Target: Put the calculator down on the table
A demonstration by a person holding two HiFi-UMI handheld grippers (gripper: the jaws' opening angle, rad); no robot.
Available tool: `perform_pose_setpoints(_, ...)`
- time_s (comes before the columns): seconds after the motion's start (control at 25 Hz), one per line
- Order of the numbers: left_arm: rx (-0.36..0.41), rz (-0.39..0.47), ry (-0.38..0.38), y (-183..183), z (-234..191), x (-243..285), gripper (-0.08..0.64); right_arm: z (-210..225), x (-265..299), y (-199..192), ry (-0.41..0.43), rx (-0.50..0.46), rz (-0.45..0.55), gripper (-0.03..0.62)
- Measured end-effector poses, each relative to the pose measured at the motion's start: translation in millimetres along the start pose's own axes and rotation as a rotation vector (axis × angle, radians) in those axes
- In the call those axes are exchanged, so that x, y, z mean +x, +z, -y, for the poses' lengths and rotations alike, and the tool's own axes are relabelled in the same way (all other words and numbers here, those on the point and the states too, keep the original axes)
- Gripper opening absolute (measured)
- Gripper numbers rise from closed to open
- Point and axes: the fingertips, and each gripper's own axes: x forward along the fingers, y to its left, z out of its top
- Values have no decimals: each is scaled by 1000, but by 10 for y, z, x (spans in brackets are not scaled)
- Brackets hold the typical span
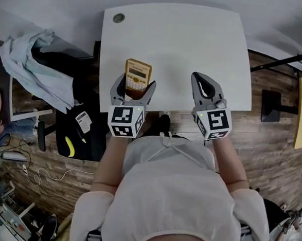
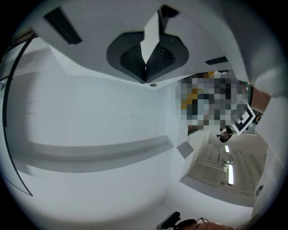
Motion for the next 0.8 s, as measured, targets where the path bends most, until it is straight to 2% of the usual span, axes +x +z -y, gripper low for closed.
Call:
perform_pose_setpoints(0.36,-40,-131,-6,-302,-321,822,408,216,808,-238,44,18,-74,3)
perform_pose_setpoints(0.8,-147,-374,17,-942,-616,1477,408,375,1327,-720,53,55,-180,3)
